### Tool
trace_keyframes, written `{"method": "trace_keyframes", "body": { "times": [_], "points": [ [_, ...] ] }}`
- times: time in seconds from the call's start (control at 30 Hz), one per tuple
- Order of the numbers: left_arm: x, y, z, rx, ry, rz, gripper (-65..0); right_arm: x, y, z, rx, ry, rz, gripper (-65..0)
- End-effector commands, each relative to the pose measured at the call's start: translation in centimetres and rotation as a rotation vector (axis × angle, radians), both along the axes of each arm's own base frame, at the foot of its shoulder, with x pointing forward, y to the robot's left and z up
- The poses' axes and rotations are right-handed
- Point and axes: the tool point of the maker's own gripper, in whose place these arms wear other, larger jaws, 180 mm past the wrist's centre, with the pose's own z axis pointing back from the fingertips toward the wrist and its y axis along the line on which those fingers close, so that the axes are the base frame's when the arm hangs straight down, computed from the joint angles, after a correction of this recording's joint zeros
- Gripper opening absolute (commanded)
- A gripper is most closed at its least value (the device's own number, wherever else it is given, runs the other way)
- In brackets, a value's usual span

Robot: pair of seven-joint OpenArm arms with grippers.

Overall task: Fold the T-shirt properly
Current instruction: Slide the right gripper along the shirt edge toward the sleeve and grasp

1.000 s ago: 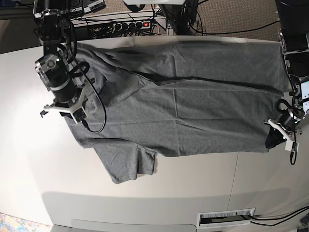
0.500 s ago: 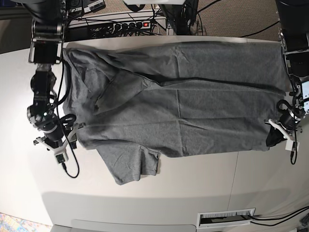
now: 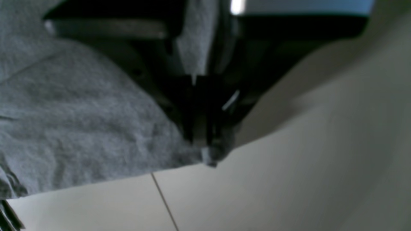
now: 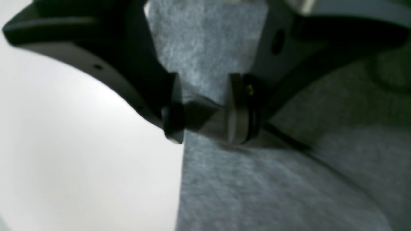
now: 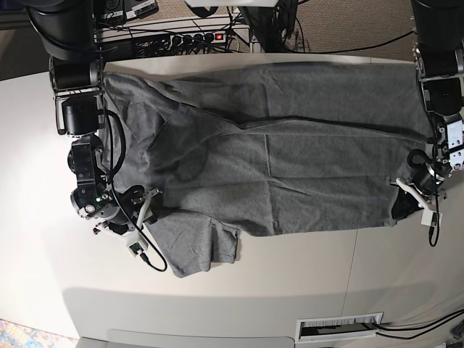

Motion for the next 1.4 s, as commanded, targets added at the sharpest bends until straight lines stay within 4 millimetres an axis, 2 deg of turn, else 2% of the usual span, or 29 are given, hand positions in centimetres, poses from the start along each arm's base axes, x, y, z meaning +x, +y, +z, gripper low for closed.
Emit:
{"method": "trace_keyframes", "body": {
  "times": [0.0, 0.13, 0.5, 0.73, 0.8, 0.9, 1.1, 1.37],
  "points": [
    [1.4, 1.0, 2.7, 0.003, -0.076, 0.012, -65.0, 2.0, -0.7, 2.7, -0.026, -0.08, 0.003, -42.2],
    [1.2, 1.0, 2.5, 0.003, -0.071, 0.012, -65.0, 2.2, -2.0, 2.4, -0.124, -0.098, 0.02, -42.2],
    [0.1, 1.1, 1.3, 0.002, -0.043, 0.013, -65.0, 2.7, -2.3, 2.8, -0.144, -0.13, 0.034, -42.2],
    [0.1, 1.1, 1.2, 0.003, -0.042, 0.013, -65.0, 1.5, -3.5, 0.0, -0.136, -0.051, 0.003, -42.3],
    [0.1, 1.1, 1.3, 0.003, -0.043, 0.012, -65.0, 1.4, -3.6, -0.3, -0.129, -0.046, 0.0, -46.8],
    [0.1, 1.1, 1.3, 0.002, -0.043, 0.013, -65.0, 1.4, -3.6, -0.3, -0.129, -0.046, 0.0, -65.0],
    [0.1, 1.7, 1.5, 0.012, -0.045, 0.019, -65.0, 1.9, -3.5, 0.4, -0.121, -0.059, -0.006, -65.0],
    [0.0, 4.1, 3.1, 0.008, -0.073, 0.06, -65.0, 2.2, -2.8, 3.2, -0.116, -0.066, -0.023, -65.0]
  ]
}}
